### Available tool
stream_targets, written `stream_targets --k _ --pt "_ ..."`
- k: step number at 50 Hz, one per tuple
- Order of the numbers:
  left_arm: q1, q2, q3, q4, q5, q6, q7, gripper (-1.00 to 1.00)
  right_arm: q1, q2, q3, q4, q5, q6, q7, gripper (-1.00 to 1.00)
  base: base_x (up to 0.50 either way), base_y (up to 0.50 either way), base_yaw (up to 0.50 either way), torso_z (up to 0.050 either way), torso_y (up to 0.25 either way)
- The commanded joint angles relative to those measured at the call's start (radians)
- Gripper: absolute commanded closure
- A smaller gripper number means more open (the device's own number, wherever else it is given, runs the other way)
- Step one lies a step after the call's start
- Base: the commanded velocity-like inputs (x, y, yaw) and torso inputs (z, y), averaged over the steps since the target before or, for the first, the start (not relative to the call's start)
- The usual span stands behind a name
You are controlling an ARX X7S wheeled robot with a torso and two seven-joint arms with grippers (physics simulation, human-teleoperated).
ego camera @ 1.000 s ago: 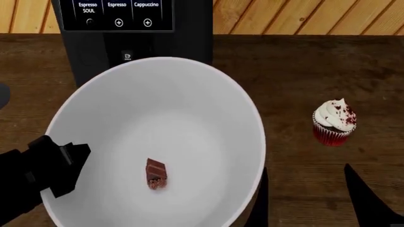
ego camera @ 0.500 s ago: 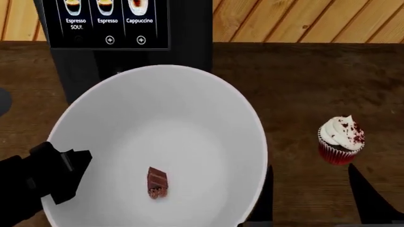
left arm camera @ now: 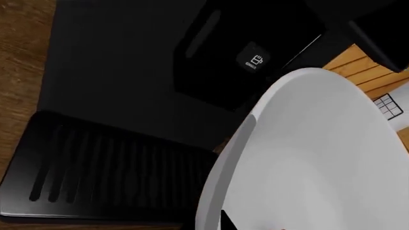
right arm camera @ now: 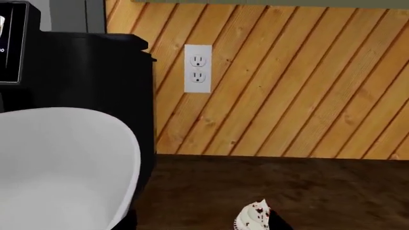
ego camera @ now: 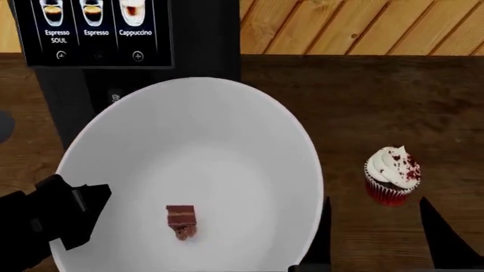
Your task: Pick up the bowl with cake and place it on the tray. Pick up the cupcake and place it on the tray.
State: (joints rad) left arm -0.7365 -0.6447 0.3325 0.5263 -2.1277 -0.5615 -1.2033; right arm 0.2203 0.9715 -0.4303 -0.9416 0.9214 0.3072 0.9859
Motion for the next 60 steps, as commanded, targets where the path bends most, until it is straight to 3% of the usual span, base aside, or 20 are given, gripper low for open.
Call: stream_targets --k 1,9,17,21,23,41,60 --pt "-0.003 0.009 0.011 0.023 -0.049 0.039 -0.025 1.00 0.010 -0.007 -0.016 0.000 0.011 -0.002 -0.017 -1.00 0.00 -0.50 0.00 0.000 0.000" --pt "-0.001 0.010 0.013 0.029 -0.049 0.045 -0.029 1.00 0.025 -0.004 -0.015 0.012 0.017 0.020 0.008 -1.00 0.00 -0.04 0.00 0.000 0.000" --pt "0.004 0.001 0.011 0.034 -0.051 0.048 -0.028 1.00 0.121 -0.052 -0.065 0.128 0.090 0.210 0.129 -1.00 0.00 0.00 0.00 0.000 0.000" --pt "0.005 -0.004 0.009 0.034 -0.055 0.047 -0.025 1.00 0.163 -0.069 -0.101 0.190 0.046 0.245 0.079 -1.00 0.00 0.00 0.00 0.000 0.000" --pt "0.007 -0.008 0.007 0.034 -0.056 0.047 -0.021 1.00 0.122 -0.068 -0.093 0.206 0.013 0.159 0.004 -1.00 0.00 0.00 0.00 0.000 0.000" --pt "0.017 -0.029 -0.002 0.049 -0.073 0.056 -0.021 1.00 0.260 -0.222 -0.170 0.477 -0.103 0.172 -0.120 -1.00 0.00 0.00 0.00 0.000 0.000" --pt "0.050 -0.057 -0.042 0.175 -0.130 0.116 -0.087 1.00 0.340 -0.296 -0.197 0.631 -0.147 0.166 -0.189 -1.00 0.00 0.00 0.00 0.001 0.001"
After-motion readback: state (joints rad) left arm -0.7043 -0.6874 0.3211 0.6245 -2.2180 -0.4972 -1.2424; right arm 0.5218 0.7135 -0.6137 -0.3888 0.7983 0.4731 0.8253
